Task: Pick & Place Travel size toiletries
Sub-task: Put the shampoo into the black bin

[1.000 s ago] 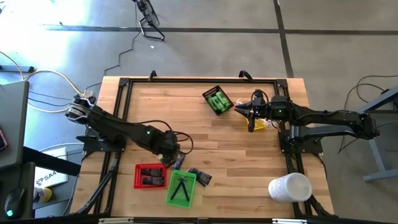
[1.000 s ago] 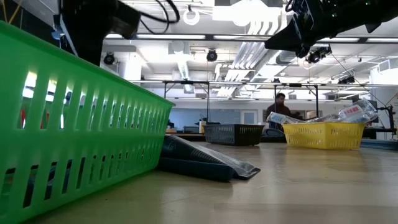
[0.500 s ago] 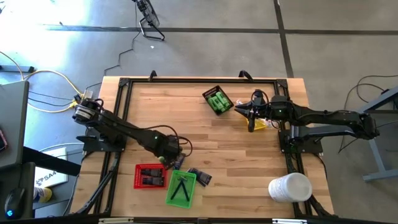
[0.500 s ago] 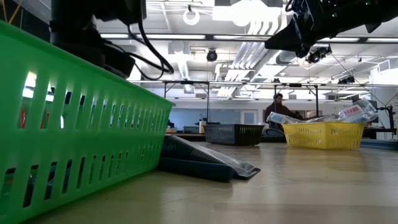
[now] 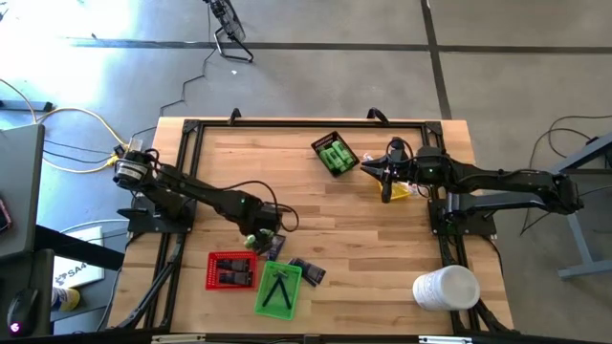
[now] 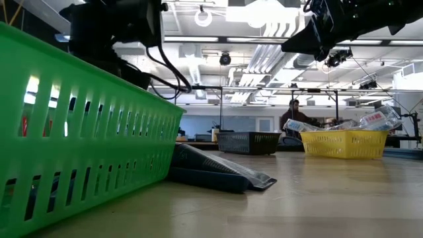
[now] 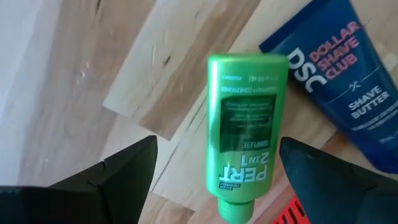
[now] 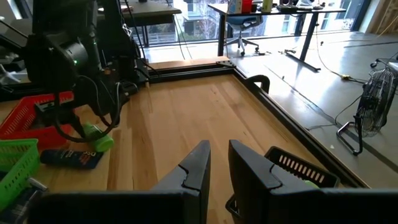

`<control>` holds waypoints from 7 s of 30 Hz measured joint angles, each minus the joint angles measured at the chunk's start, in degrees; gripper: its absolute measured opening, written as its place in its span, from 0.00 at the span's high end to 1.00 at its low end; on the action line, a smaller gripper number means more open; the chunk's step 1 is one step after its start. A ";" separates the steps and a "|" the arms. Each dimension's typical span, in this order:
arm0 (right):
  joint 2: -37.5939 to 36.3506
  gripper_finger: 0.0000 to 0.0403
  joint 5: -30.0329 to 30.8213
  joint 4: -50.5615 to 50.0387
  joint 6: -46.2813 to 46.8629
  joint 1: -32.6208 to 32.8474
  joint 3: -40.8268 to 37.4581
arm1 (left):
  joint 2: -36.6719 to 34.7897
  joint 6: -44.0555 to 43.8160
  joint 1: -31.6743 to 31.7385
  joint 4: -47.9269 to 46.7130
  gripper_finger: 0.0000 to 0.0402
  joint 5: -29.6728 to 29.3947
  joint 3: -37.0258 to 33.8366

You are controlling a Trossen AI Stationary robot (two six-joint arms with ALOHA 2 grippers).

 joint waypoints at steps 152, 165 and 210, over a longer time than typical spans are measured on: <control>48.95 0.88 -5.81 61.28 0.29 5.20 12.48 | -32.41 40.00 33.73 77.00 0.55 14.45 -29.37; 52.70 0.85 -5.97 42.74 0.13 5.25 25.64 | -32.41 43.85 33.73 75.65 0.55 20.01 -29.35; 62.35 0.22 -10.35 40.05 0.69 4.29 37.26 | -32.39 45.13 33.73 76.10 0.55 23.33 -29.30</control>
